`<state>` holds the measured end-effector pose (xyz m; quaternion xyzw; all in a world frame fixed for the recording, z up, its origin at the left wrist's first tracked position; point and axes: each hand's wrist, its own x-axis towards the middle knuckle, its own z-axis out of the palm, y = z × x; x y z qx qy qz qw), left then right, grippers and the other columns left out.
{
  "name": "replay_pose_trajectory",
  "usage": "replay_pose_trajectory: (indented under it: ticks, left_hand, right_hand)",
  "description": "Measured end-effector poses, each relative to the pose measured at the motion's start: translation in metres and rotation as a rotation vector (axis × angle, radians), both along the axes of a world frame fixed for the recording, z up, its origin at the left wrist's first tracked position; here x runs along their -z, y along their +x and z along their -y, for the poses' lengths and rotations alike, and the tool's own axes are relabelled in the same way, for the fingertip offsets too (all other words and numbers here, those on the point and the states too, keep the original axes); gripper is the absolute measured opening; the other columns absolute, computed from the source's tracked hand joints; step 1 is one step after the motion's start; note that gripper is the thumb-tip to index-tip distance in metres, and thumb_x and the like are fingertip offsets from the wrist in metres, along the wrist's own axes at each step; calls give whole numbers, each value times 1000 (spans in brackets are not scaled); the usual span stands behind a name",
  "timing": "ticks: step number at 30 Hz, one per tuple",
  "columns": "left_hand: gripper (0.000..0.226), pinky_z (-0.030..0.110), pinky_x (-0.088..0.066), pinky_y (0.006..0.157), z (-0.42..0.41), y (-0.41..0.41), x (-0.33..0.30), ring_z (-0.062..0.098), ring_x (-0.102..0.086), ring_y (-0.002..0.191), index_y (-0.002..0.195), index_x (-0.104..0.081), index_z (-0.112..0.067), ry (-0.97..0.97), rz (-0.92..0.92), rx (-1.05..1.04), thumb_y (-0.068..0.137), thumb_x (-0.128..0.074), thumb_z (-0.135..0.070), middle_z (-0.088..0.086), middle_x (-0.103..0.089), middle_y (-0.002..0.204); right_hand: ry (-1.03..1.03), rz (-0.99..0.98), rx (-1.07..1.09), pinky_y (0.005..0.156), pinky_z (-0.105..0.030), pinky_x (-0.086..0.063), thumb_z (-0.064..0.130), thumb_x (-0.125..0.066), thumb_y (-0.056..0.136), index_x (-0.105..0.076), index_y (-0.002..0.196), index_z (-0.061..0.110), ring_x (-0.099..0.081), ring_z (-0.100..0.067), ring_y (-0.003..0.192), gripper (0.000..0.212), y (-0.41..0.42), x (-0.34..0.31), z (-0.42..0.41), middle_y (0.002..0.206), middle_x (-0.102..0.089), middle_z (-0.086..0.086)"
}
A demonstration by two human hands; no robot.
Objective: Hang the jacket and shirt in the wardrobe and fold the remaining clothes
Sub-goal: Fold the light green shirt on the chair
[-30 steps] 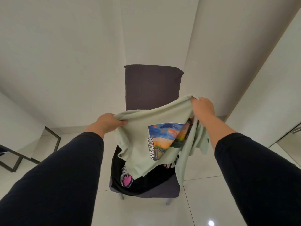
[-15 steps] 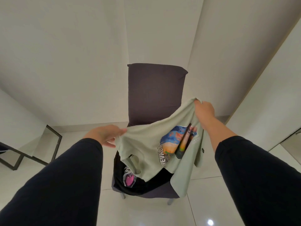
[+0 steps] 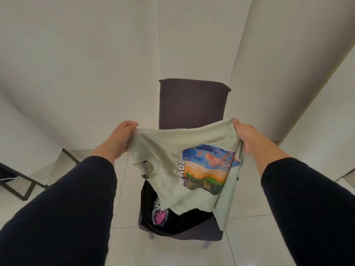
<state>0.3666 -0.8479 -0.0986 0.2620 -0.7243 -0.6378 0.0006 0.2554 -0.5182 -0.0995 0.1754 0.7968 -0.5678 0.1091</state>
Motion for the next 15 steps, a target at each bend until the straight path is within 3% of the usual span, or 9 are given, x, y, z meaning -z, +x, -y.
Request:
replay_pose_trajectory:
  ticks: [2,3,6,8,10,12,14,15]
  left_hand:
    - [49,36,-48,80,0,13,13,25,-55,103,134,-39,-27,16,110,46,91,-60,-34,6,-51,120]
    - [52,36,-48,79,-3,21,22,26,-56,102,137,-36,-27,1,166,67,91,-61,-26,8,-52,120]
    - [31,34,-48,72,-9,26,35,25,-55,83,124,-49,-24,-181,112,28,98,-43,-9,15,-53,113]
    - [33,34,-45,76,-2,17,28,30,-55,88,110,-60,-19,-283,50,6,97,-33,-5,18,-54,116]
    - [26,35,-47,82,7,11,16,31,-59,97,98,-66,-18,-218,79,28,93,-43,-8,15,-59,116]
    - [13,31,-49,77,16,14,3,25,-62,84,95,-70,-18,-138,139,112,85,-63,-22,9,-65,106]
    - [27,34,-50,90,30,16,-5,23,-66,91,100,-73,-20,-191,185,214,75,-76,-30,5,-70,106]
    - [33,34,-50,92,35,18,-8,22,-67,94,101,-74,-23,-237,190,264,70,-80,-32,3,-72,103]
  right_hand:
    - [0,-15,38,106,-45,-42,63,-39,86,-51,132,6,-56,-32,118,74,-16,9,-2,131,-57,-13]
    - [11,-3,31,106,-46,-41,63,-39,83,-51,133,6,-55,-32,120,77,-30,23,-6,132,-56,-14]
    - [47,47,15,102,-44,-44,44,-57,74,-47,132,2,-57,-33,115,72,-15,16,10,128,-57,-16]
    - [99,43,9,100,-39,-45,19,-63,82,-39,130,3,-53,-29,114,56,2,0,22,122,-50,-12]
    - [151,-11,-30,88,-32,-45,5,-54,88,-49,105,14,-50,-25,103,19,4,-4,26,112,-47,-12]
    - [210,-56,-95,67,-24,-43,1,-51,85,-54,73,18,-50,-23,83,22,1,-6,23,95,-54,-9]
    - [287,-49,-162,50,-21,-41,3,-56,79,-58,64,16,-51,-24,73,20,2,-13,23,88,-59,-10]
    - [386,-26,-235,51,-21,-41,5,-59,79,-61,67,12,-53,-25,78,14,0,-15,22,94,-61,-12]
